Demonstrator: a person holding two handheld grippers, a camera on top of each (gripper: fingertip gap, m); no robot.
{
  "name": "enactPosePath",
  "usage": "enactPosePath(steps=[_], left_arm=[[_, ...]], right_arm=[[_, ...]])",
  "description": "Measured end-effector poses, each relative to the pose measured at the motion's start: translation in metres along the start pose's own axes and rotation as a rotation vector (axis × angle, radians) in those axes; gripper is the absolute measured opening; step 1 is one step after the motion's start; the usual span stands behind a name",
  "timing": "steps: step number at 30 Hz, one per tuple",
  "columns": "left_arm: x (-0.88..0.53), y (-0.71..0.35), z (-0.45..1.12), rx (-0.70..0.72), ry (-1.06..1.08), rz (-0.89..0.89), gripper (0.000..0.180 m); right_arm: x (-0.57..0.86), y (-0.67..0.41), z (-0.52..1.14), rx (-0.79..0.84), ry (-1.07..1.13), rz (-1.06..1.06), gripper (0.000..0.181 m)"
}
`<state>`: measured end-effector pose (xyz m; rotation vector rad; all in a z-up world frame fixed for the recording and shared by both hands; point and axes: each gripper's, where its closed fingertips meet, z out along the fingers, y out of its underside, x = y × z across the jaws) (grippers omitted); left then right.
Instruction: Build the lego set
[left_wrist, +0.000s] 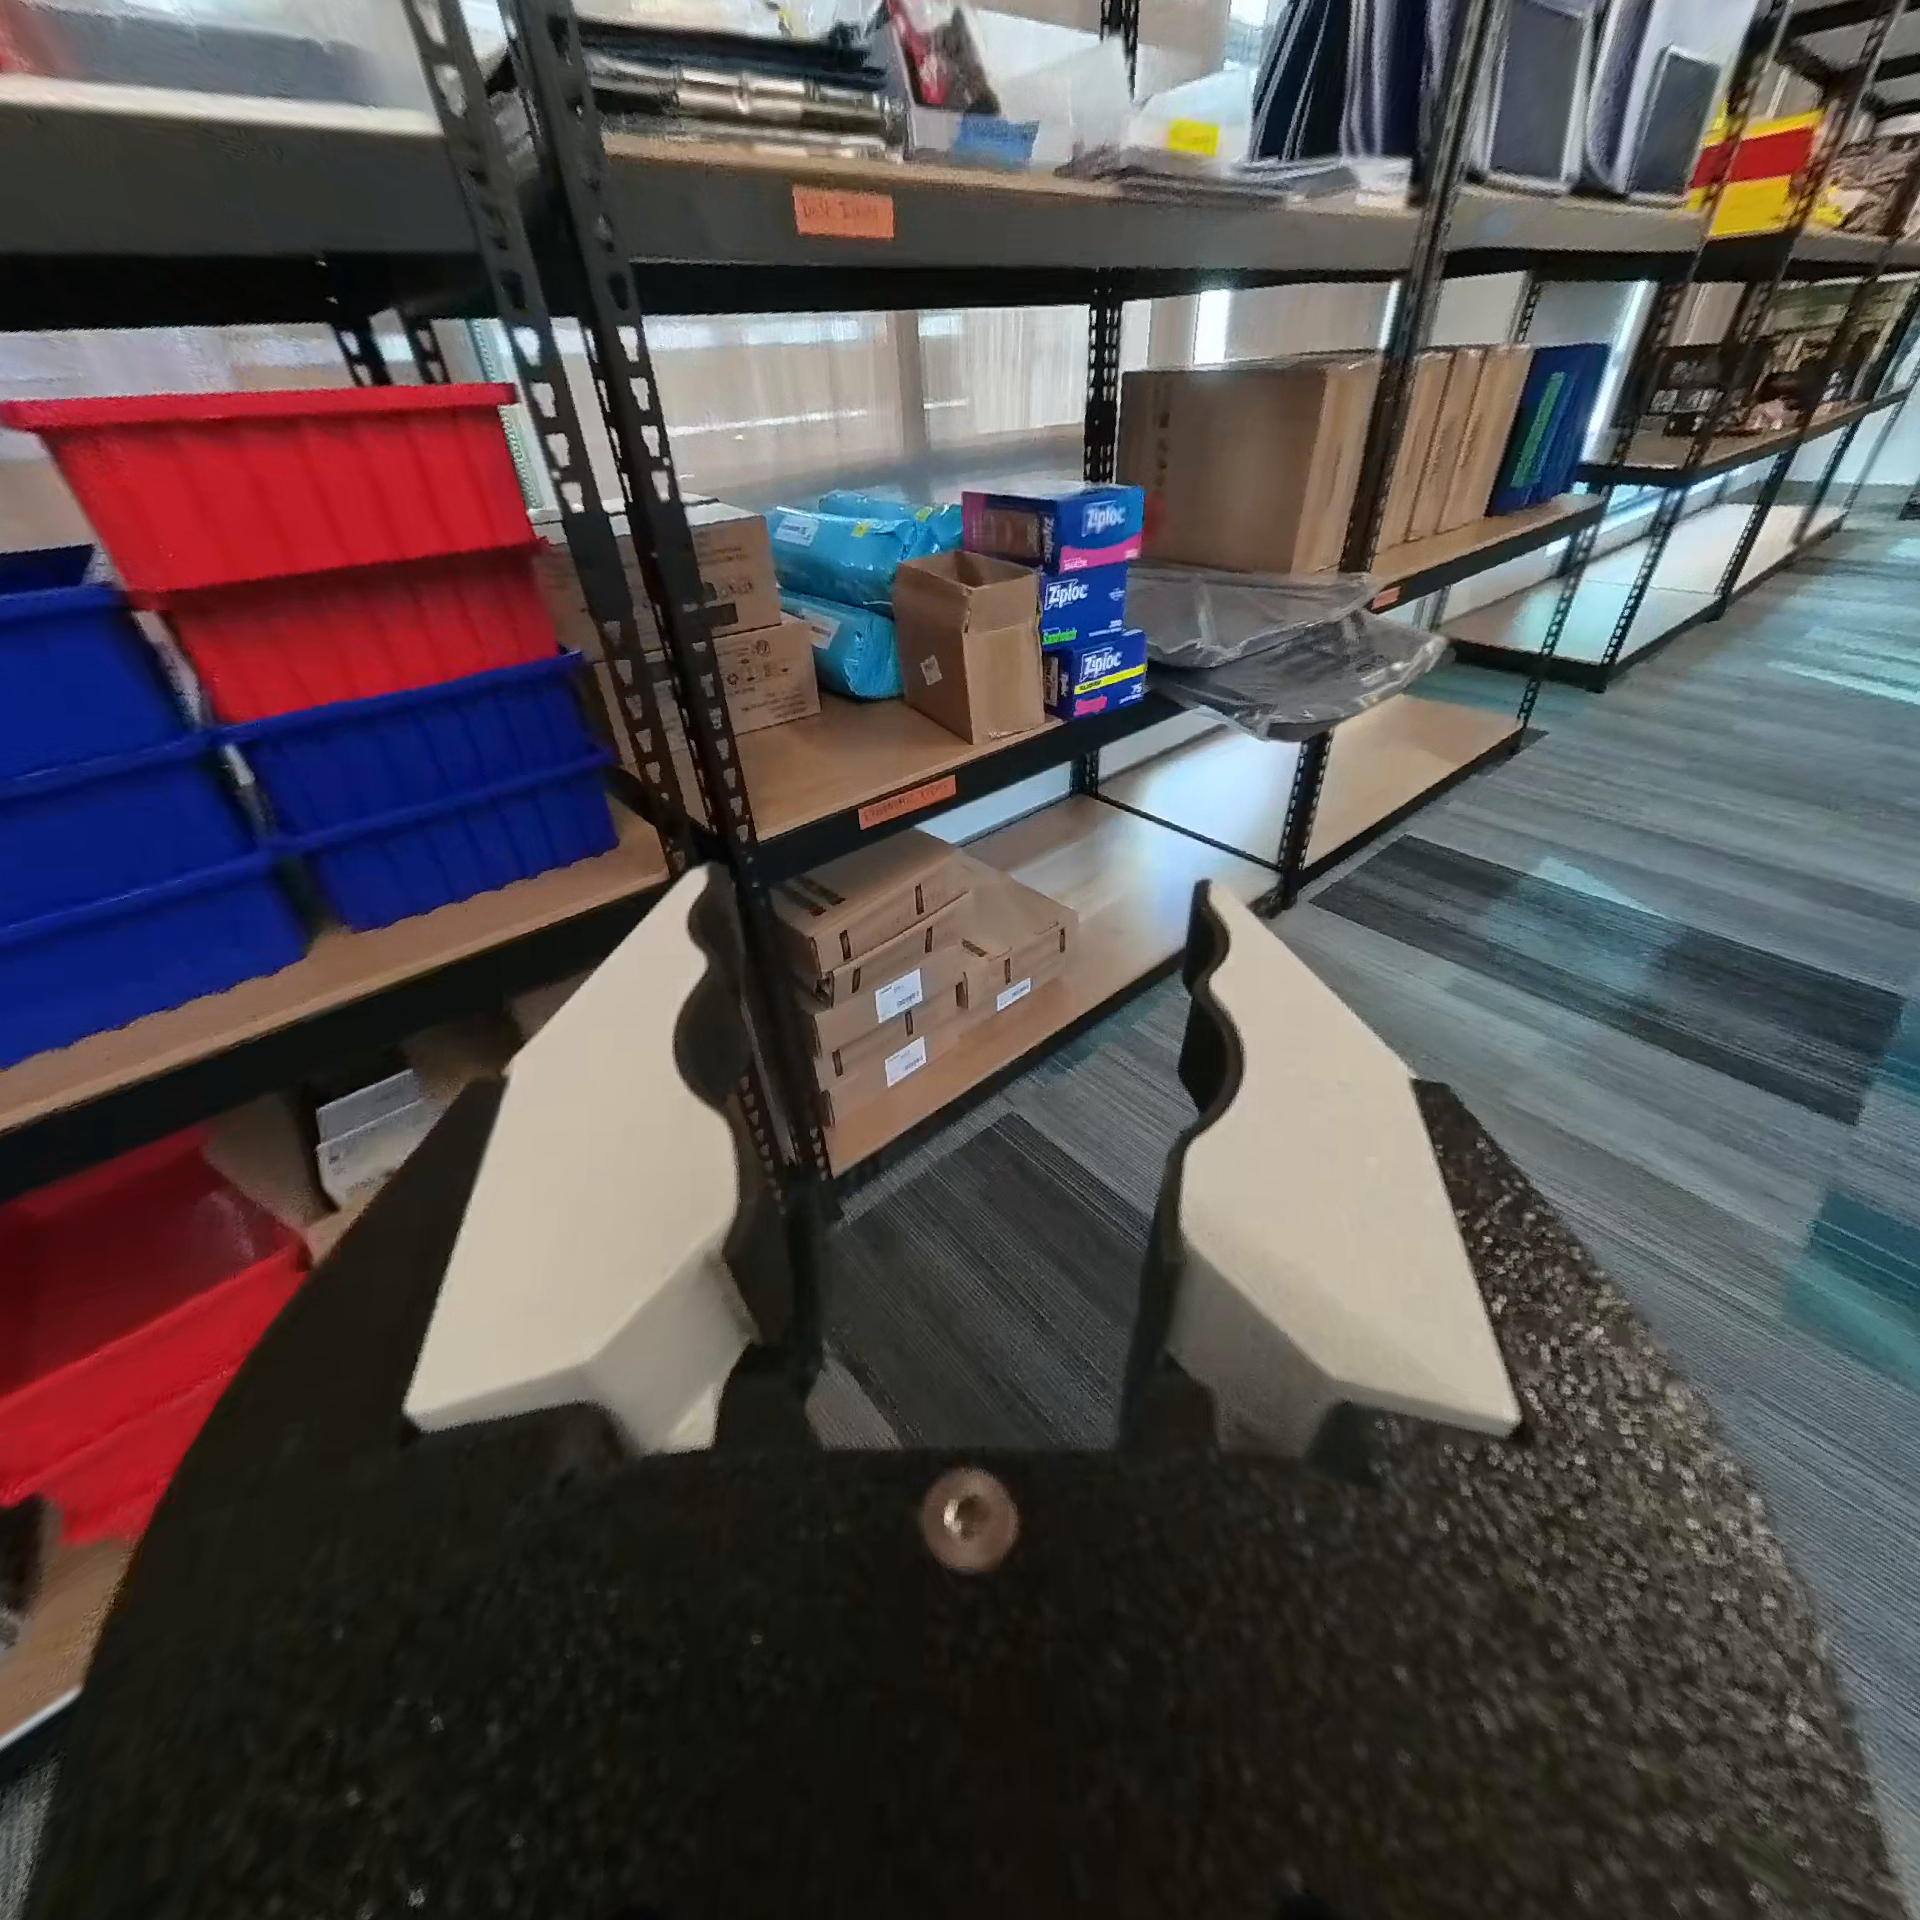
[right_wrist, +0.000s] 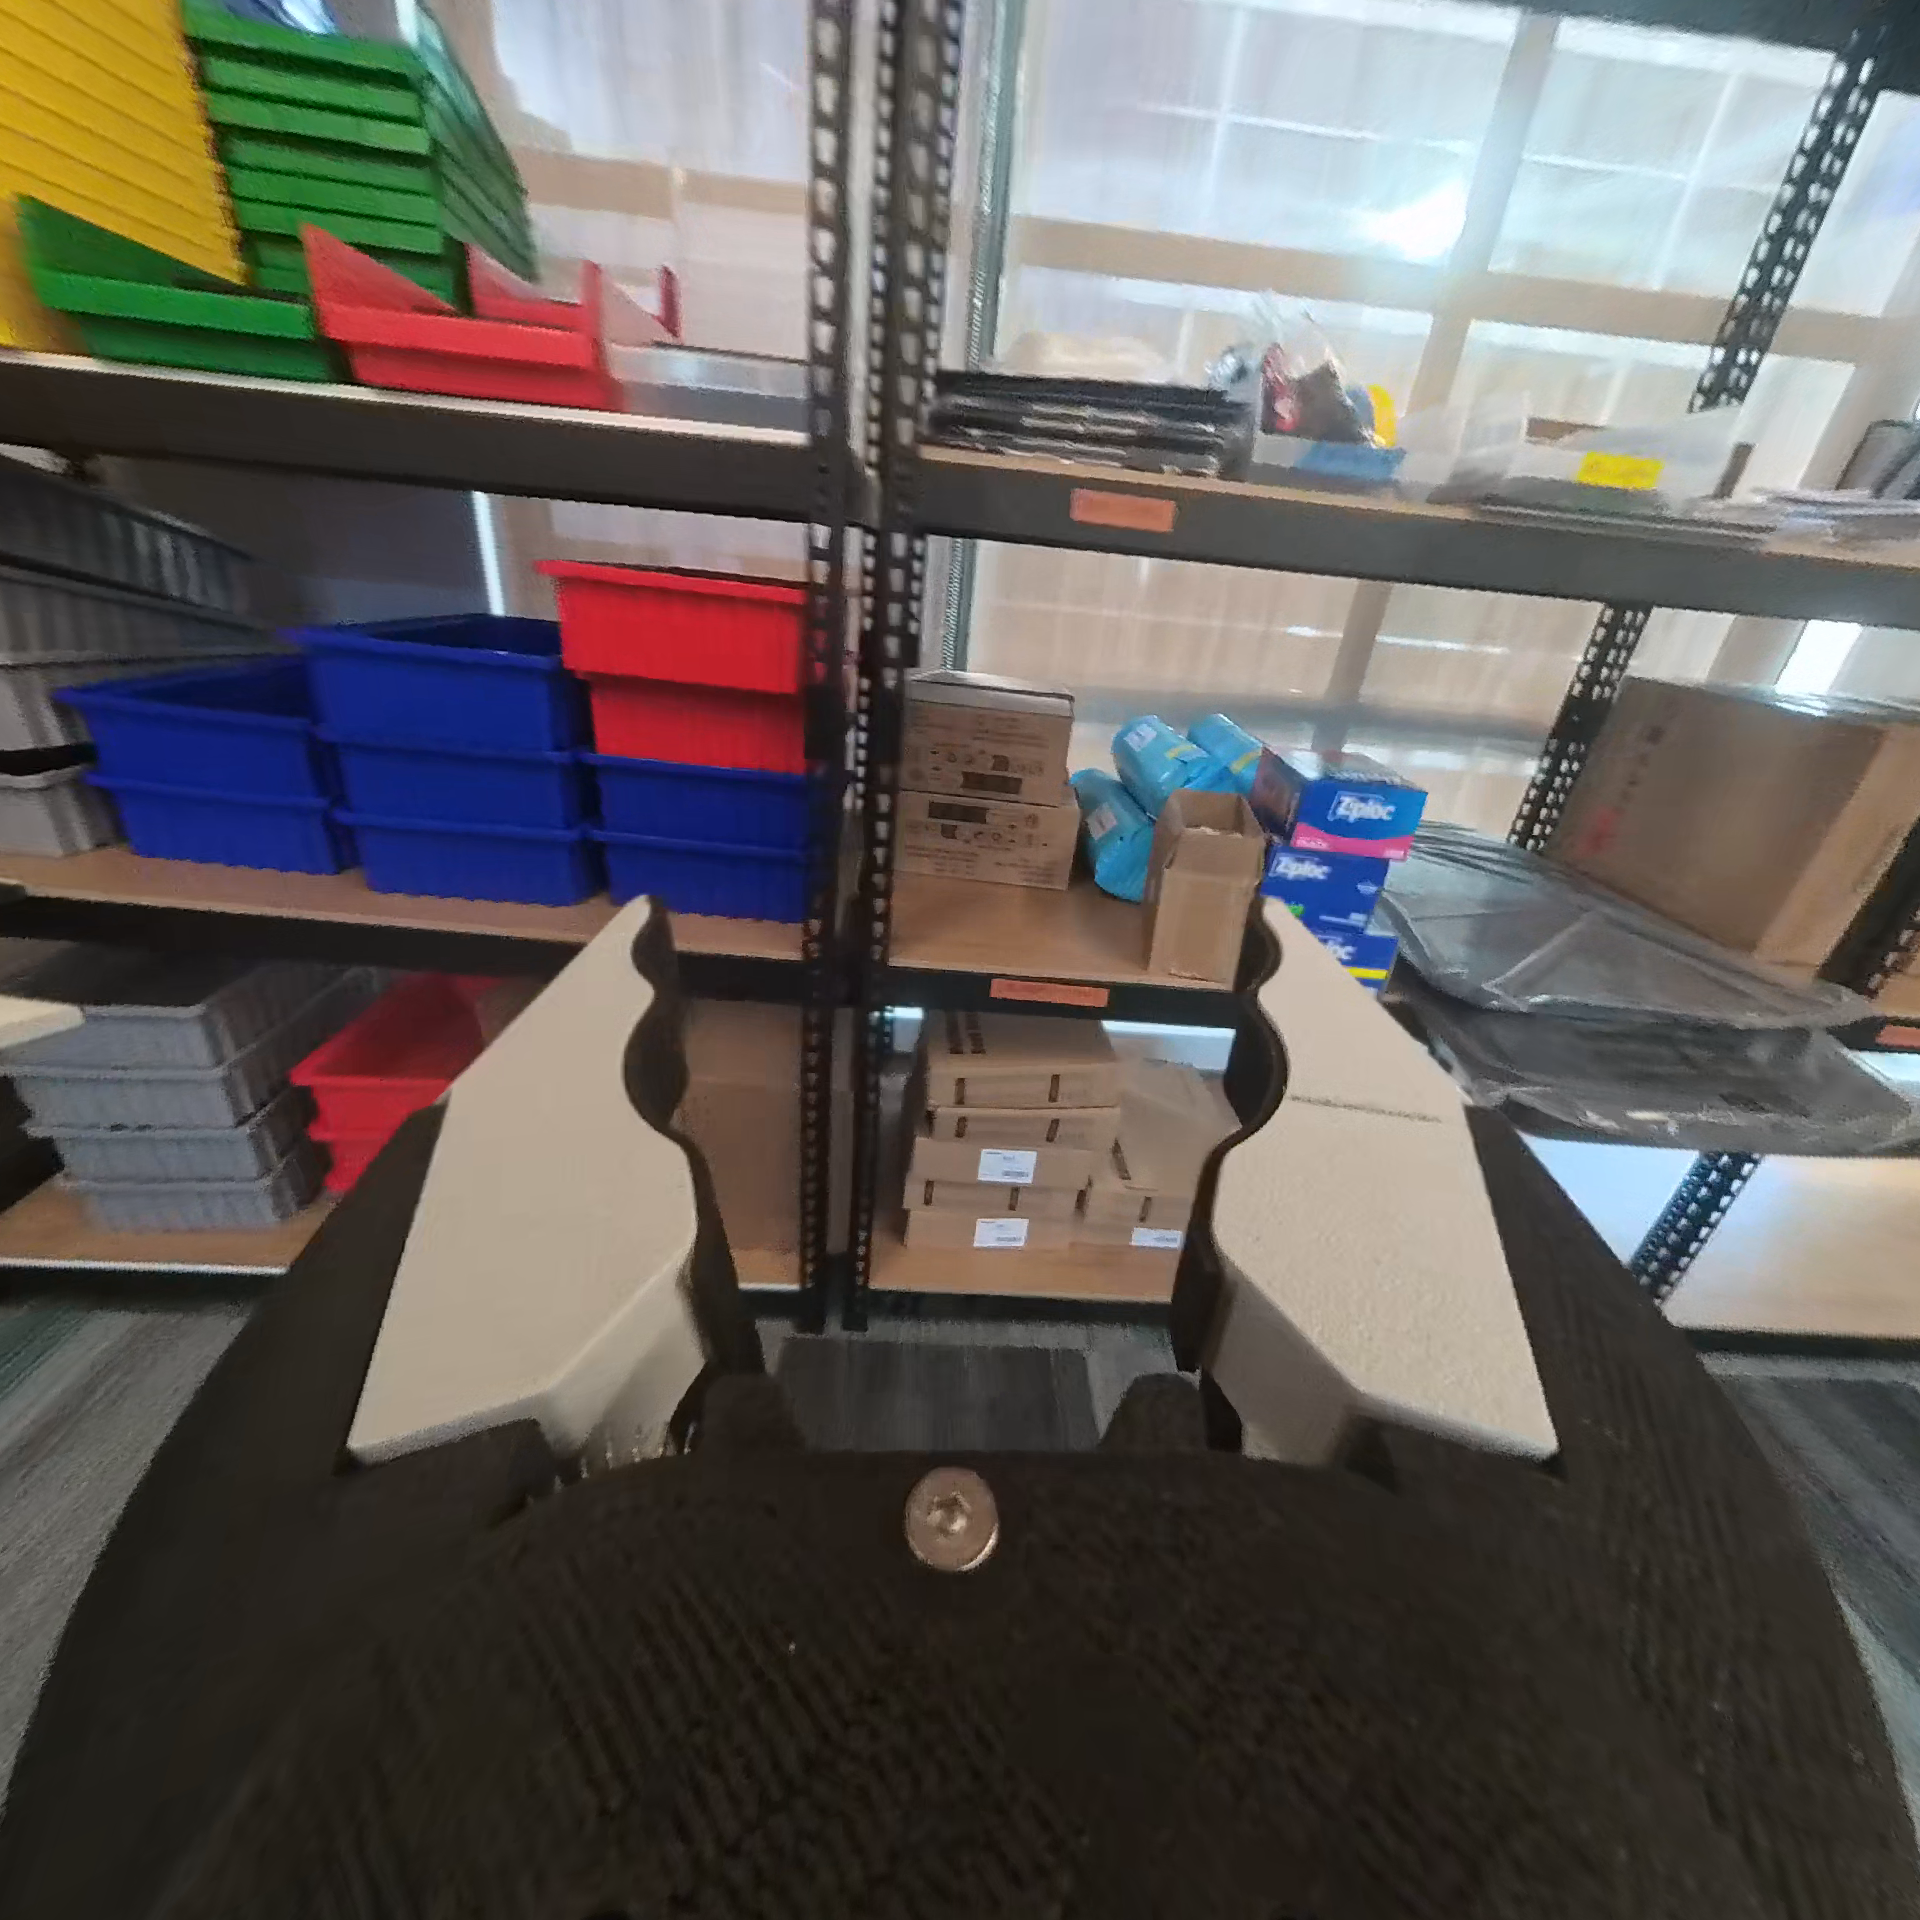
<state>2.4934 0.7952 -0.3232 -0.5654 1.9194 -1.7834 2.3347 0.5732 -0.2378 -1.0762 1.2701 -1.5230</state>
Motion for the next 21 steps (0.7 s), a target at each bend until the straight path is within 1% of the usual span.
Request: enactPosePath(steps=[2,6,9,13,17,21], left_arm=[[-0.004,-0.005,0.057,-0.02,0.026,0.01,0.084],[0.011,-0.02,0.17,-0.017,0.134,0.052,0.085],[0.046,-0.02,0.247,-0.051,0.256,0.055,0.086],[0.099,-0.021,0.341,-0.04,0.372,0.124,0.084],[0.148,-0.007,0.438,-0.054,0.422,0.119,0.082],[0.187,0.011,0.531,-0.092,0.392,0.08,0.075]], right_arm=[[0.027,0.008,0.043,-0.03,0.011,0.017,0.106],[0.079,0.013,0.109,-0.058,0.004,0.049,0.107],[0.134,0.03,0.131,-0.075,0.088,0.056,0.107],[0.209,0.066,0.145,-0.142,0.166,0.054,0.105],[0.292,0.107,0.173,-0.214,0.198,0.037,0.105],[0.371,0.132,0.23,-0.242,0.132,-0.001,0.105]])
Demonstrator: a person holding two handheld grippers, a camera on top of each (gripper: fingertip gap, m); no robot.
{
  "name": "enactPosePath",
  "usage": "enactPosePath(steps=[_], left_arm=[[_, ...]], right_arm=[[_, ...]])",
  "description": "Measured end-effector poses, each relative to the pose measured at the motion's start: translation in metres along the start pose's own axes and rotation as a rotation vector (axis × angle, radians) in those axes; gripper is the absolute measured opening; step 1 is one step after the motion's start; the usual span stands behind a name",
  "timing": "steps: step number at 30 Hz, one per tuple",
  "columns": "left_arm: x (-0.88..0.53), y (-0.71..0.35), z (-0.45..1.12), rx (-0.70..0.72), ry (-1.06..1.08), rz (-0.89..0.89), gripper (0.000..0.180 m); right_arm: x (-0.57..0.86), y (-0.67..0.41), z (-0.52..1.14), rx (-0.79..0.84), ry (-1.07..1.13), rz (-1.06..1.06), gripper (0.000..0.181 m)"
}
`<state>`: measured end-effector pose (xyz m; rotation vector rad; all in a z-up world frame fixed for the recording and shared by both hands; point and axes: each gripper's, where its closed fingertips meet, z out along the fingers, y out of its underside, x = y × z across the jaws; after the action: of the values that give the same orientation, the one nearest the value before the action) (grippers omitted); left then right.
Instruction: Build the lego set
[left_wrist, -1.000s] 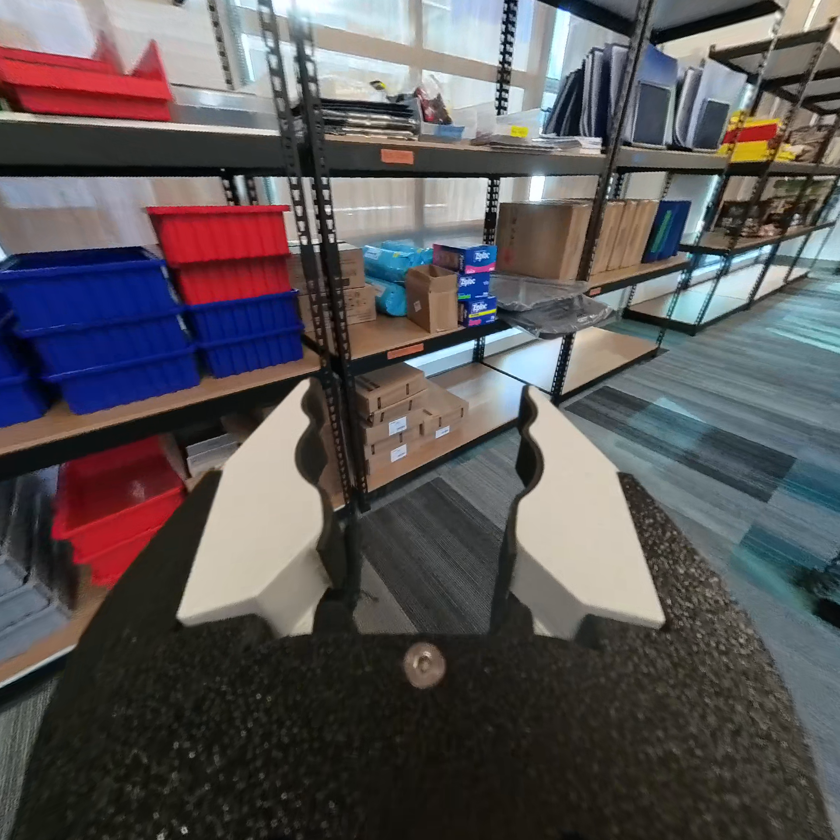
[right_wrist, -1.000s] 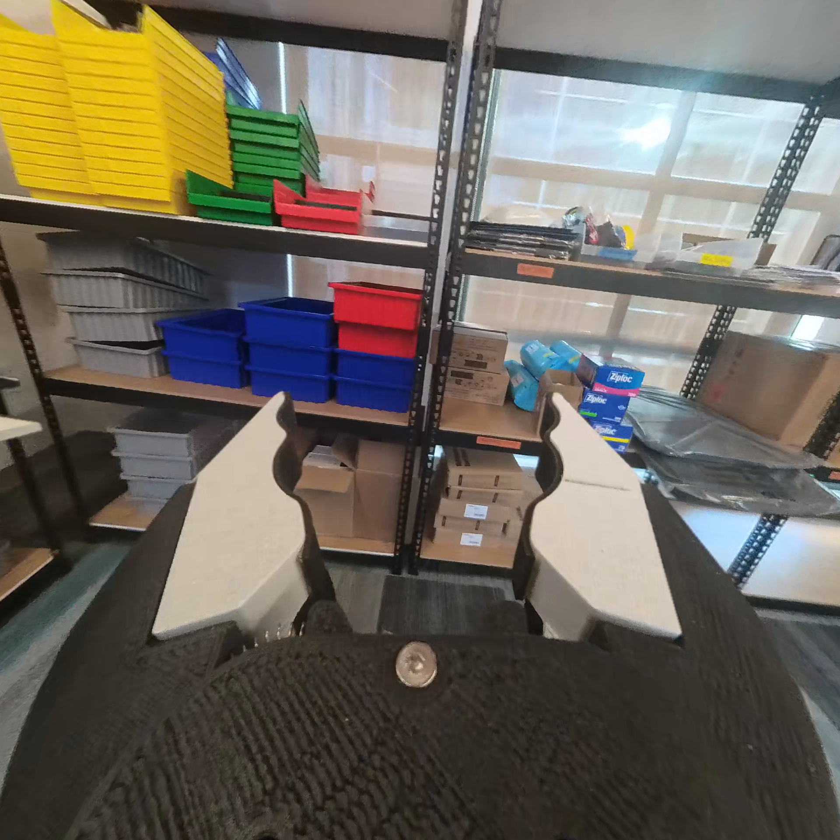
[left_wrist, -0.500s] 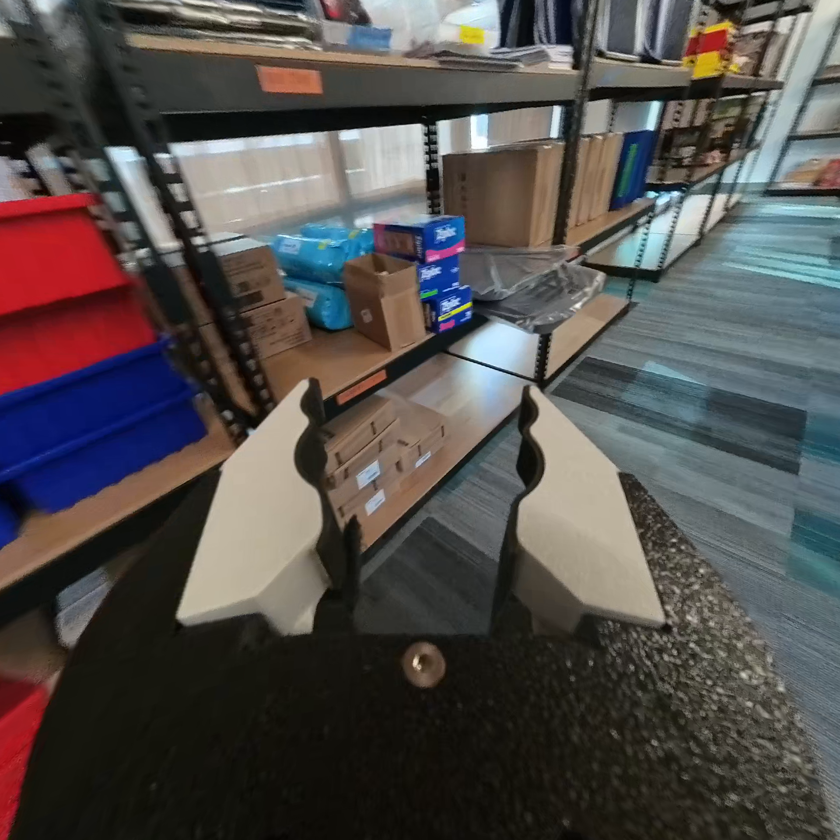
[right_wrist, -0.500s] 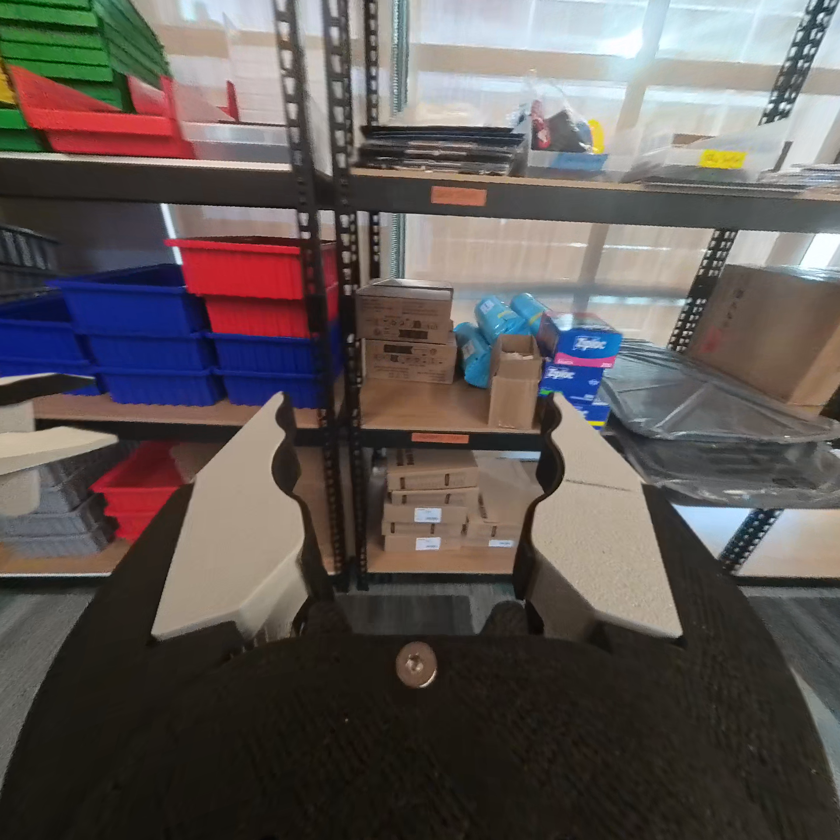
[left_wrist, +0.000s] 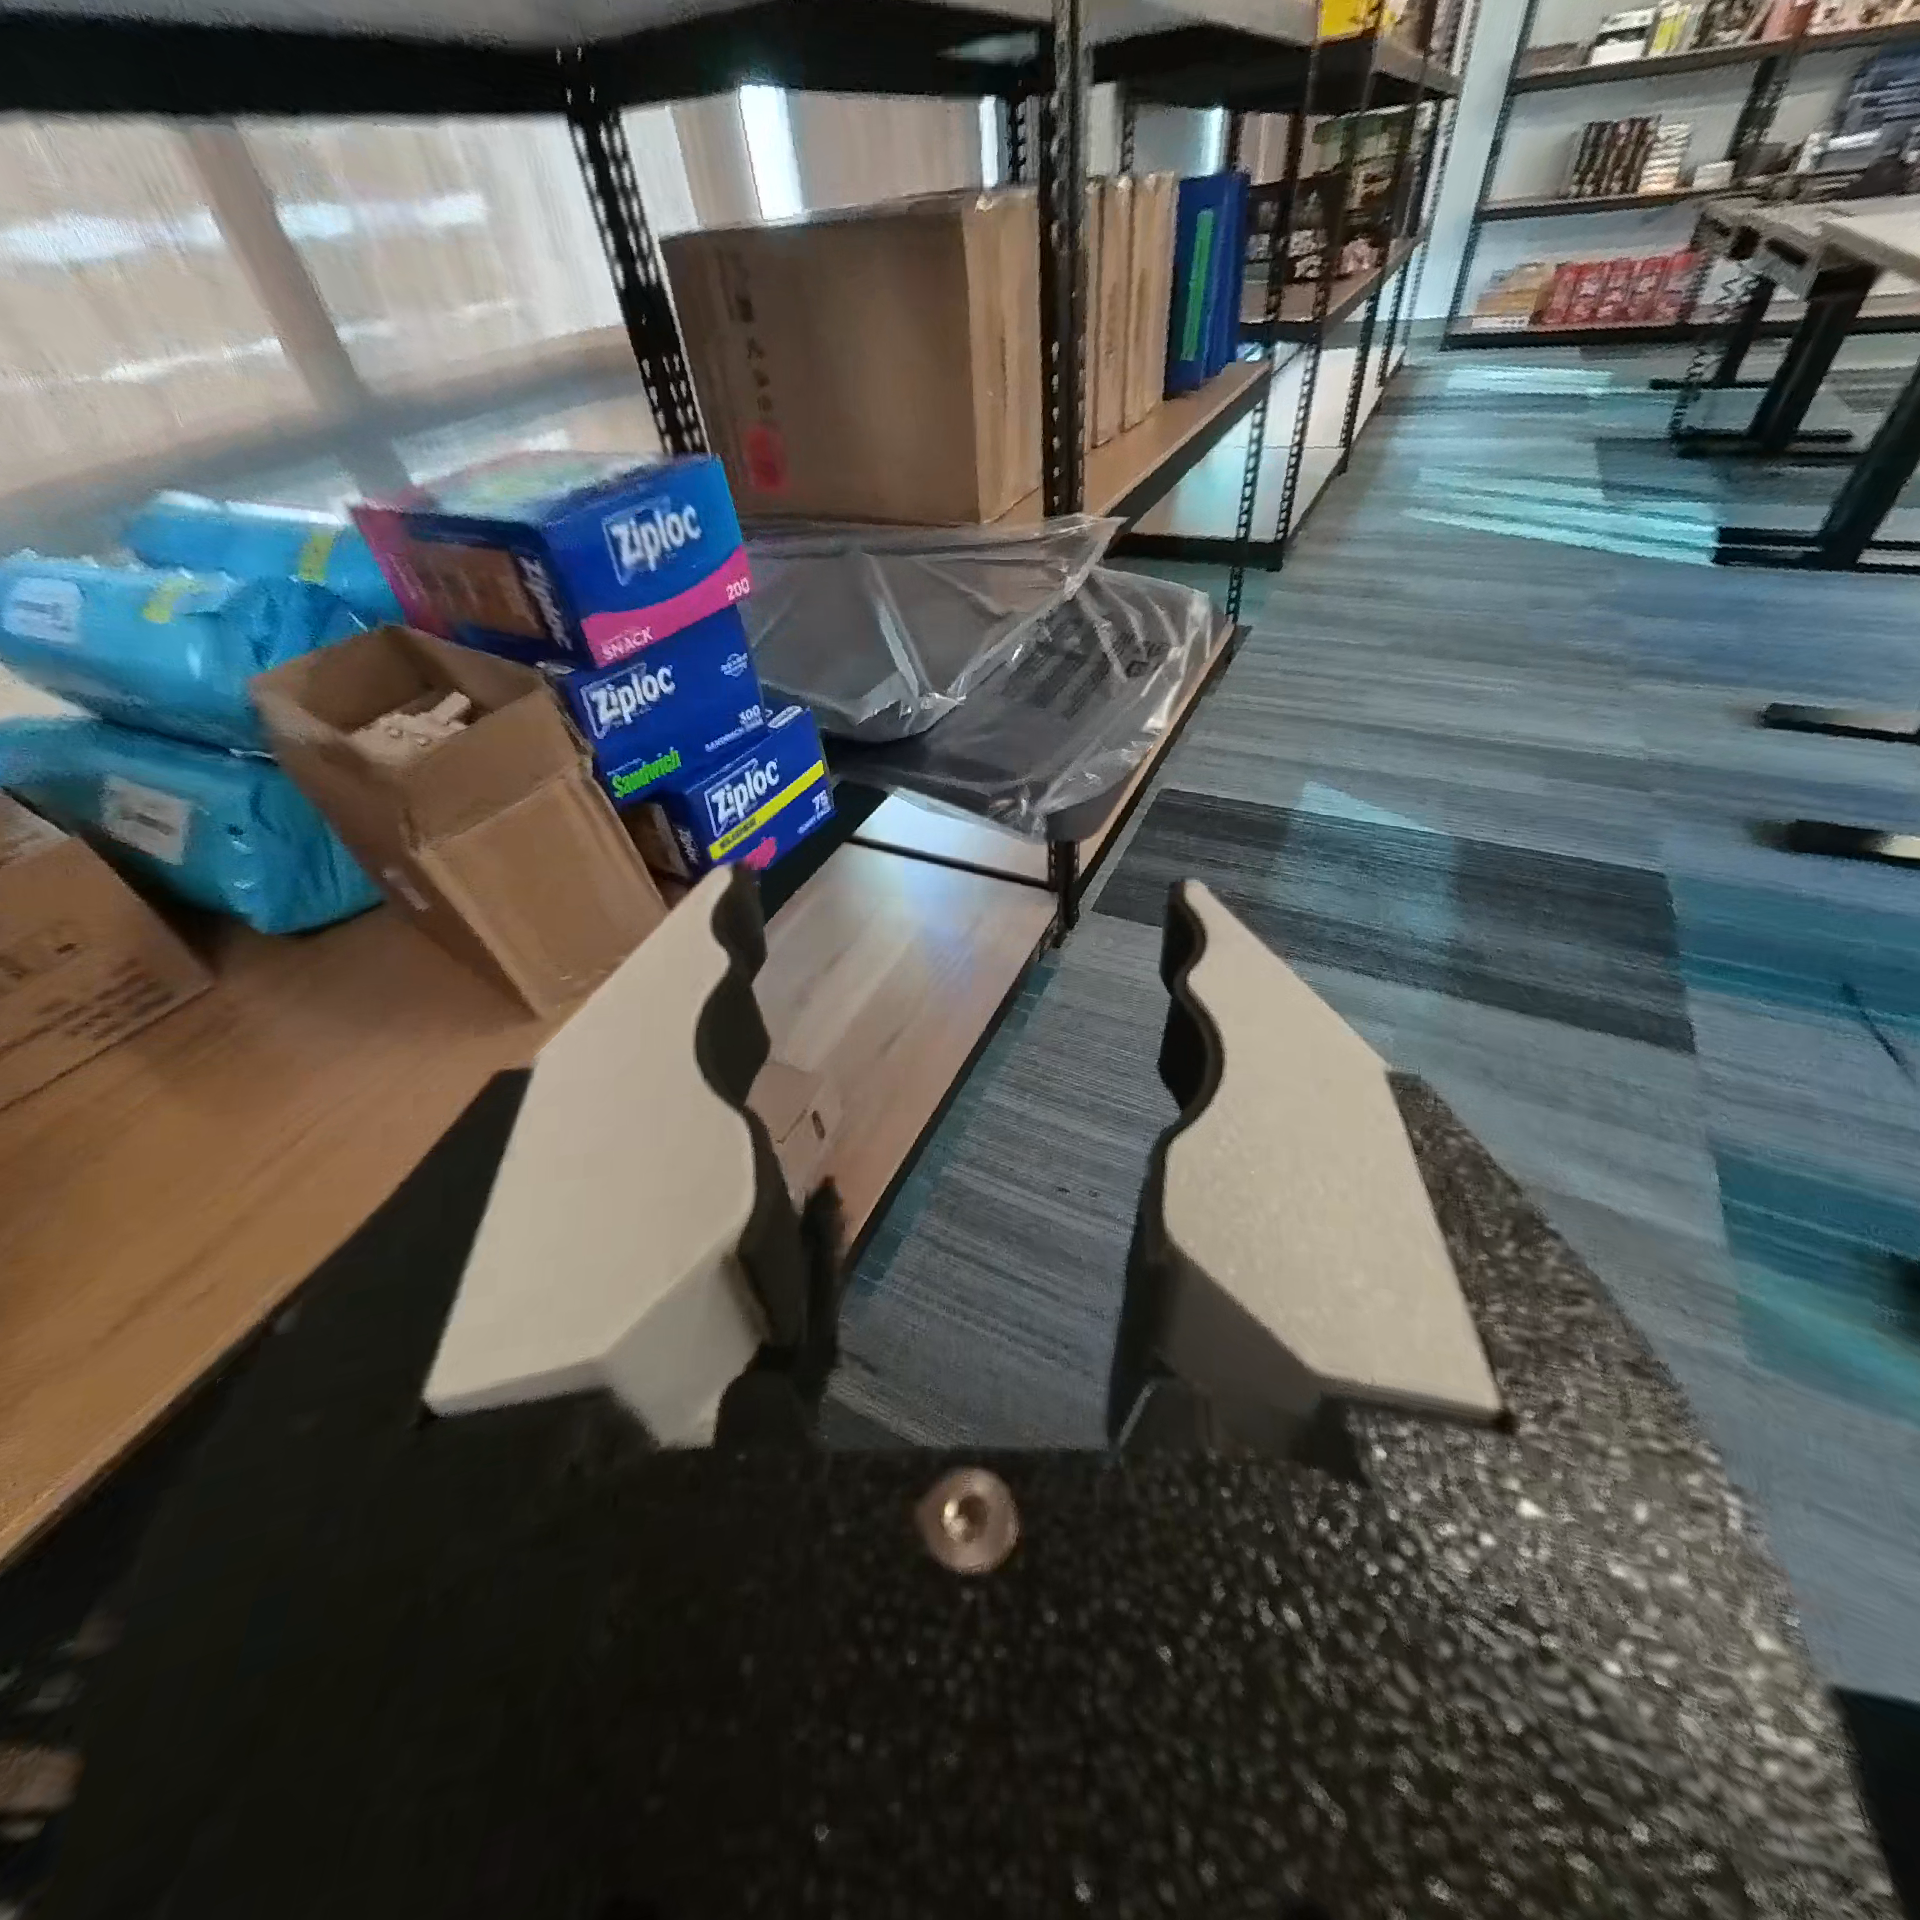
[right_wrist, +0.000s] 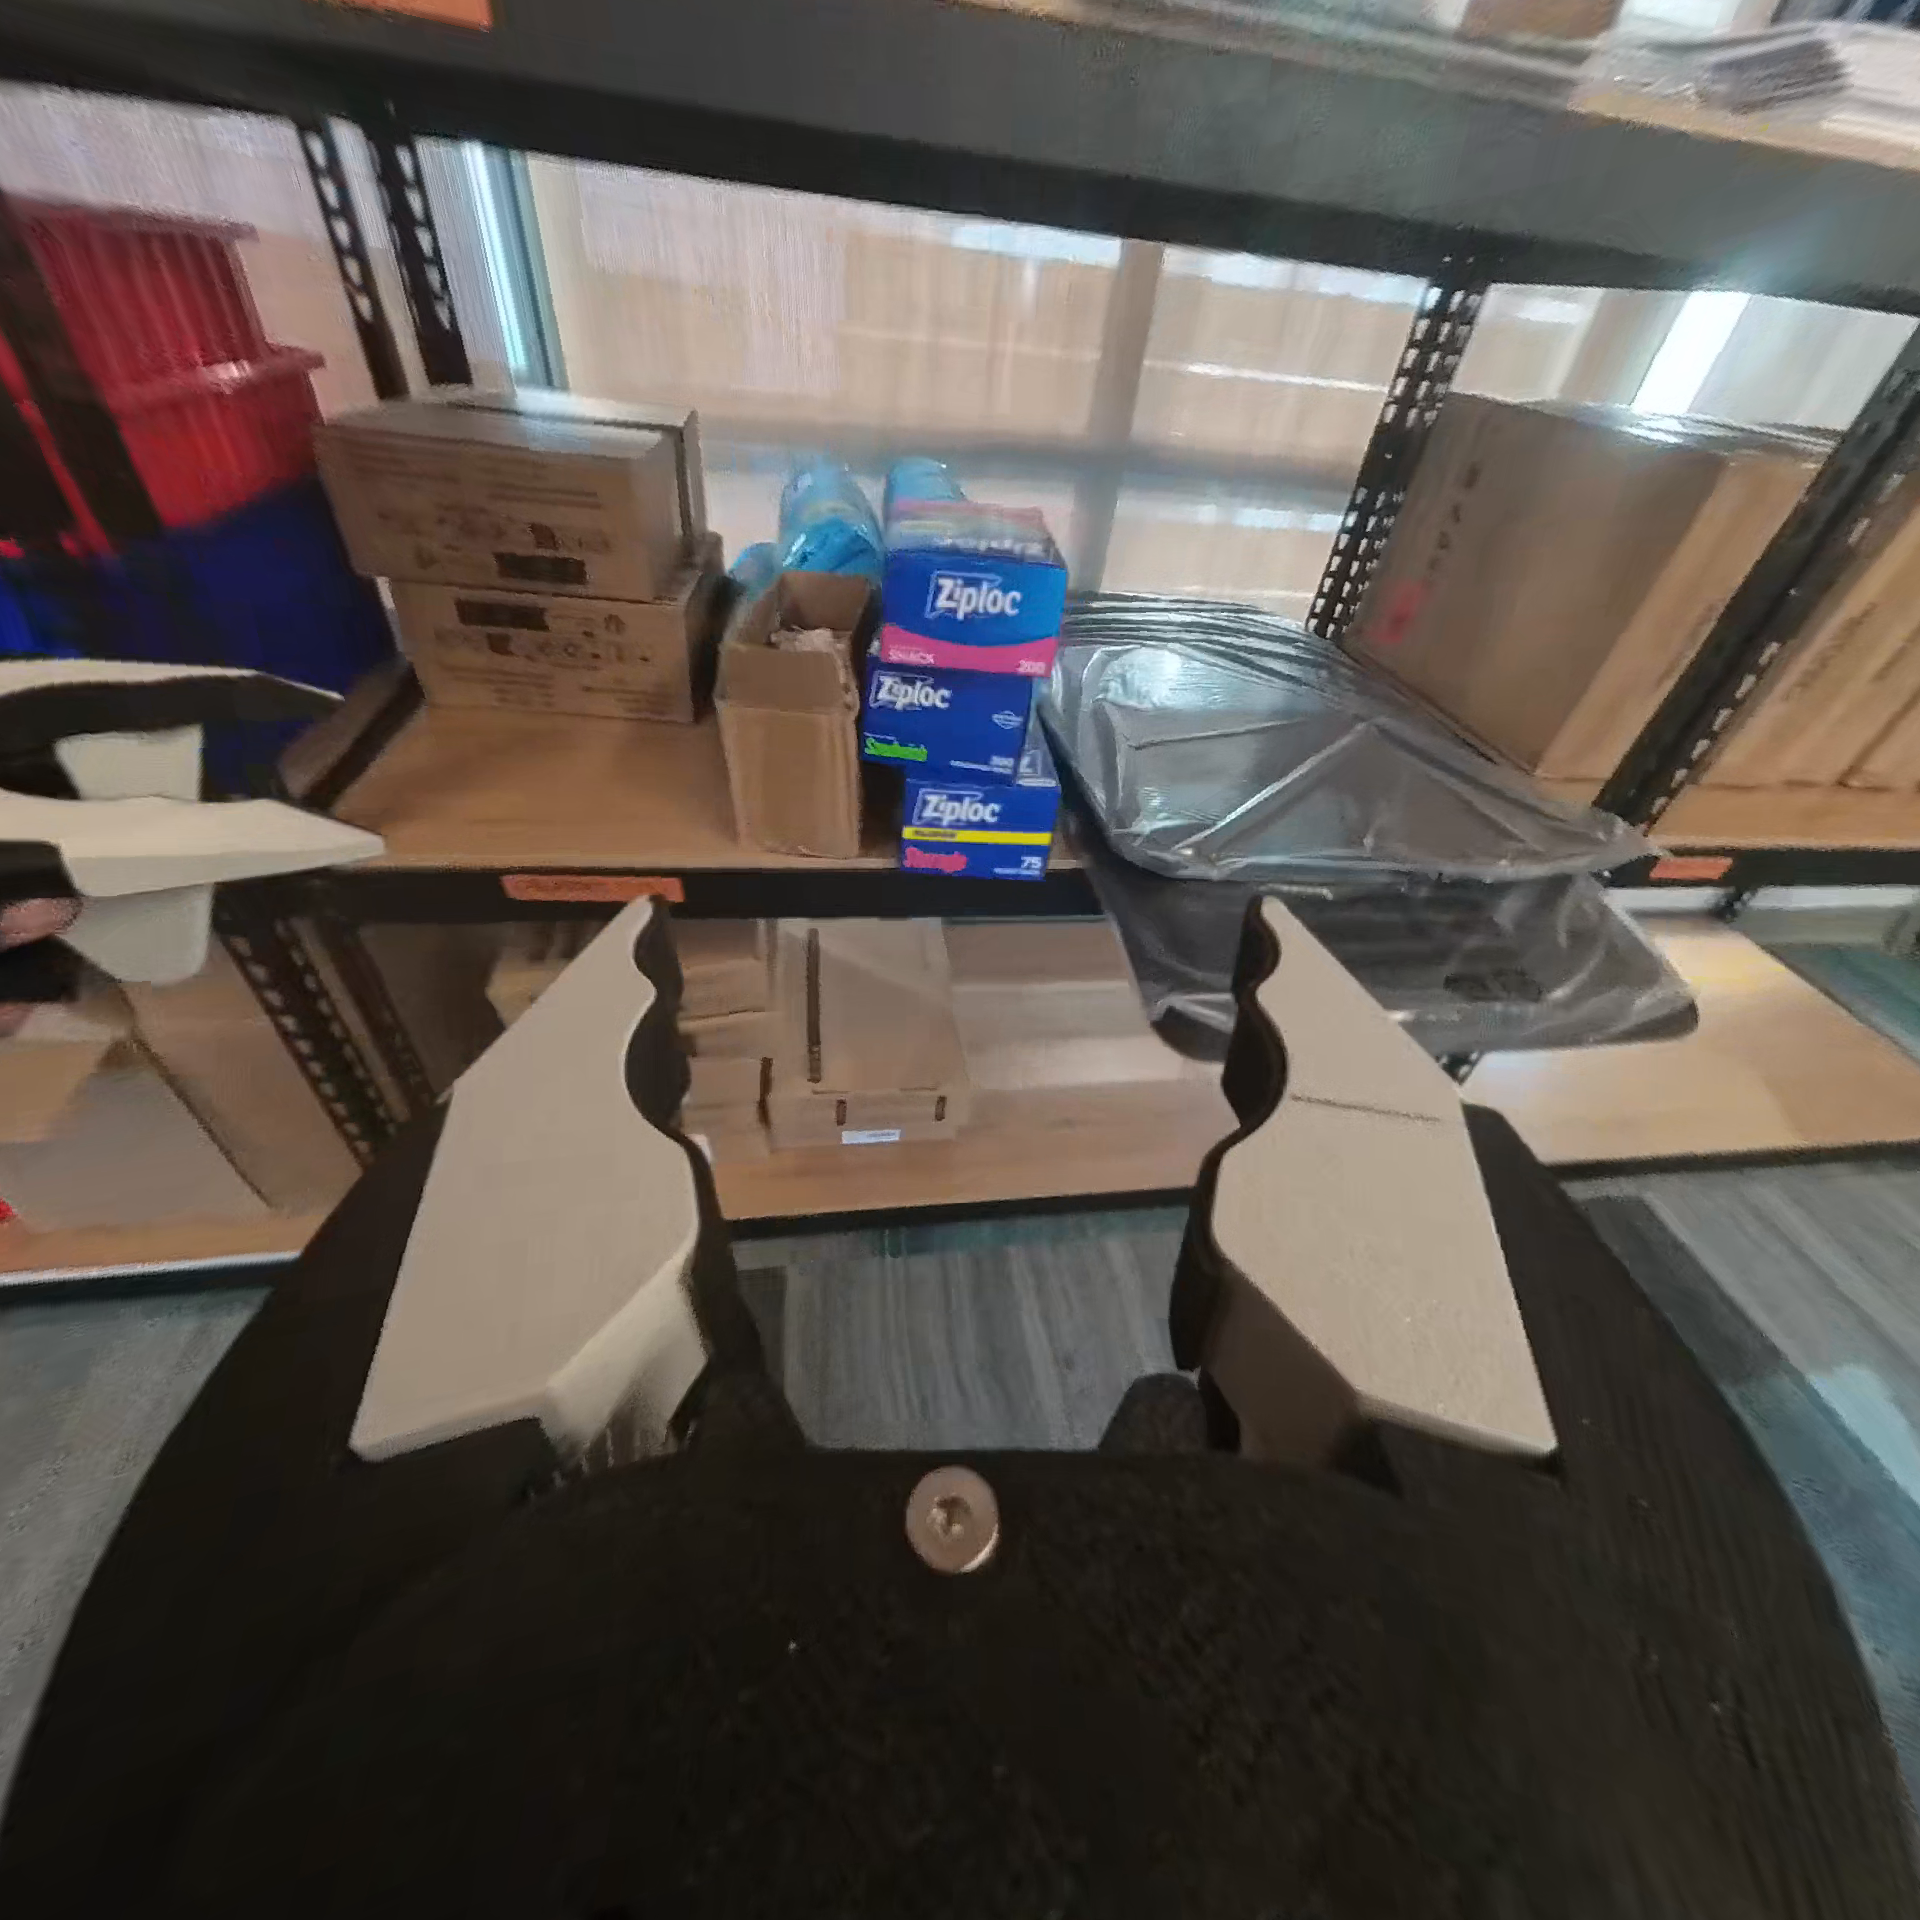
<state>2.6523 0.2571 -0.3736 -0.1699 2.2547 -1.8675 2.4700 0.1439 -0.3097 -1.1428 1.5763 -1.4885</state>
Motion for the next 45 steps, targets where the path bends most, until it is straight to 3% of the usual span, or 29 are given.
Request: enactPosePath(steps=[6,12,15,19,24,28,38,42,45], left_arm=[[0.002,0.032,0.143,-0.148,-0.004,-0.056,0.073],[-0.044,0.095,0.249,-0.344,-0.134,-0.092,0.074],[-0.073,0.119,0.29,-0.404,-0.191,-0.191,0.079],[-0.125,0.115,0.332,-0.334,-0.267,-0.249,0.088],[-0.154,0.107,0.363,-0.263,-0.216,-0.393,0.087],[-0.163,0.13,0.369,-0.336,-0.252,-0.45,0.094],[-0.181,0.126,0.377,-0.348,-0.366,-0.389,0.085],[-0.183,0.113,0.375,-0.258,-0.483,-0.443,0.095],[-0.184,0.089,0.362,-0.177,-0.609,-0.384,0.095]], right_arm=[[0.087,0.019,0.115,-0.117,-0.18,-0.059,0.099],[0.112,0.073,0.245,-0.258,-0.444,0.037,0.085],[0.106,0.087,0.312,-0.286,-0.52,0.075,0.085],[0.095,0.106,0.386,-0.339,-0.578,0.083,0.083],[0.075,0.116,0.44,-0.381,-0.712,0.053,0.076],[0.059,0.126,0.468,-0.423,-0.836,0.01,0.072],[0.041,0.12,0.506,-0.369,-0.936,-0.057,0.065],[0.04,0.112,0.517,-0.33,-0.939,-0.102,0.061],[0.041,0.112,0.521,-0.325,-0.953,-0.082,0.055]])
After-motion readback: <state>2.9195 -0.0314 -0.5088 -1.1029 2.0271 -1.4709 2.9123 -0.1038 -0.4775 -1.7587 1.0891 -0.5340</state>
